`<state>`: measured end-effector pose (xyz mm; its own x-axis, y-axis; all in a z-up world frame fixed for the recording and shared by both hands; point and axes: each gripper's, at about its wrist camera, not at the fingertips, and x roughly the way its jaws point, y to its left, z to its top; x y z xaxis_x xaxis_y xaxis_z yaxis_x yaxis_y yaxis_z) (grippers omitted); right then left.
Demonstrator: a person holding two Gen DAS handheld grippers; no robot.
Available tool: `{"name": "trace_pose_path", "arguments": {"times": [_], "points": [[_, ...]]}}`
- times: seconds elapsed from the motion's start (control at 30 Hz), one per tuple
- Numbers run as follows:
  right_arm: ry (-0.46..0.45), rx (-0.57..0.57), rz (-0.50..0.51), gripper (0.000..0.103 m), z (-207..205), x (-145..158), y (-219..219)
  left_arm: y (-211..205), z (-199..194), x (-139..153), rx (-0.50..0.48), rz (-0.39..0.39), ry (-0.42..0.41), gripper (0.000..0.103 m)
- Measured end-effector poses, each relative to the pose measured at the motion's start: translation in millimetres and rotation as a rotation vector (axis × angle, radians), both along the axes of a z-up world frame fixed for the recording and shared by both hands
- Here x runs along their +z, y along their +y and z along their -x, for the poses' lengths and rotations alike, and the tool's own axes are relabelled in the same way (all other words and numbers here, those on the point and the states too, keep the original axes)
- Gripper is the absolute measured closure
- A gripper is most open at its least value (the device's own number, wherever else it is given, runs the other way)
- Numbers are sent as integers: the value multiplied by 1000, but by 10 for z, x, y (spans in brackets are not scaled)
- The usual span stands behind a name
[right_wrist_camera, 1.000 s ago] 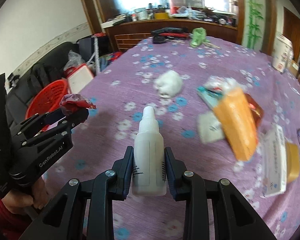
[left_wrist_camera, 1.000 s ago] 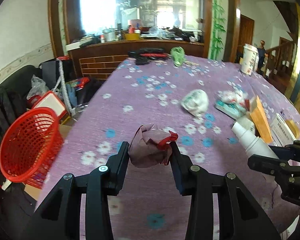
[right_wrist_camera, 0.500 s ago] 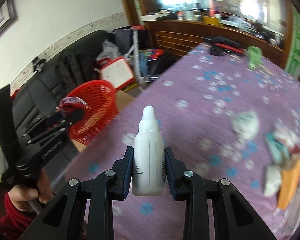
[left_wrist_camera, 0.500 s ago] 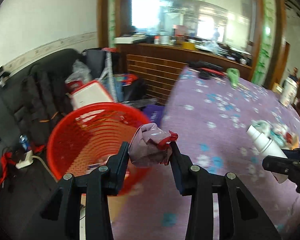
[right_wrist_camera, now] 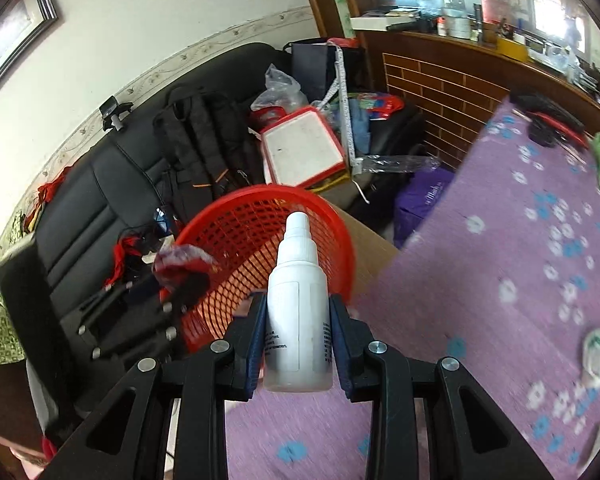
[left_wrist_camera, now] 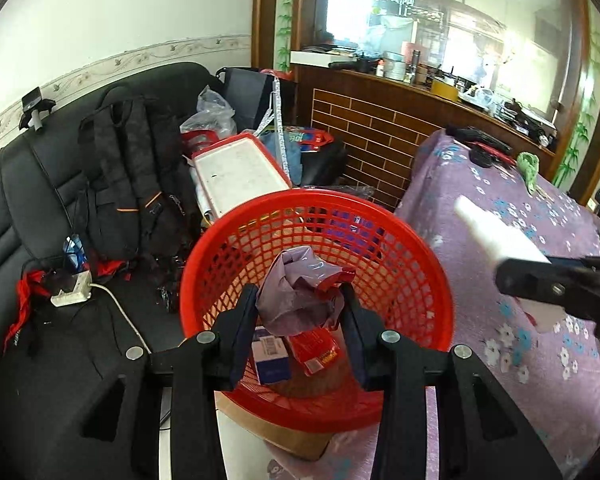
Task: Collect trash
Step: 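Open both tools over the red wastebasket to drop the bottle and bag, then move both open tools back over the table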
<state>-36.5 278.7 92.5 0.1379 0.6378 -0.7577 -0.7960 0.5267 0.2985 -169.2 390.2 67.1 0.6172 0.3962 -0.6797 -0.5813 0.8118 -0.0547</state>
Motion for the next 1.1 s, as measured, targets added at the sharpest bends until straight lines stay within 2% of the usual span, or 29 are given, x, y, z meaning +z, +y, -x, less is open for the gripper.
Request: {"name": "trace_pose_path", "arguments": {"times": [0.03, 0.07, 0.1, 0.13, 0.17, 0.3, 0.5, 0.8, 0.97, 1.1], "points": [[3, 0, -2, 70, -21, -11, 65, 12, 3, 4, -2, -1, -6, 63], [3, -6, -3, 70, -42, -24, 109, 21, -10, 2, -3, -1, -7, 58], [3, -14, -5, 66, -69, -40, 146, 36, -22, -1, -1, 2, -7, 52], [5, -18, -9, 64, -99, -54, 156, 50, -19, -2, 3, 8, -11, 40], [7, -25, -14, 64, -114, -56, 145, 58, -12, -3, 6, 12, -20, 37], [18, -56, -47, 64, -143, -13, -96, 11, 15, 14, 7, 7, -31, 36], [-62, -117, -61, 62, 1, 93, -765, -331, 33, 100, -46, -19, -65, 35], [-101, -300, 2, 58, 158, -98, -2117, -1278, -270, 82, -260, -40, -42, 32], [-65, -421, -8, 58, 220, -219, -2910, -1904, -460, 11, -397, -38, -6, 32], [-70, -537, -18, 58, 286, -260, -3549, -2373, -577, -34, -508, -31, 27, 32]]}}
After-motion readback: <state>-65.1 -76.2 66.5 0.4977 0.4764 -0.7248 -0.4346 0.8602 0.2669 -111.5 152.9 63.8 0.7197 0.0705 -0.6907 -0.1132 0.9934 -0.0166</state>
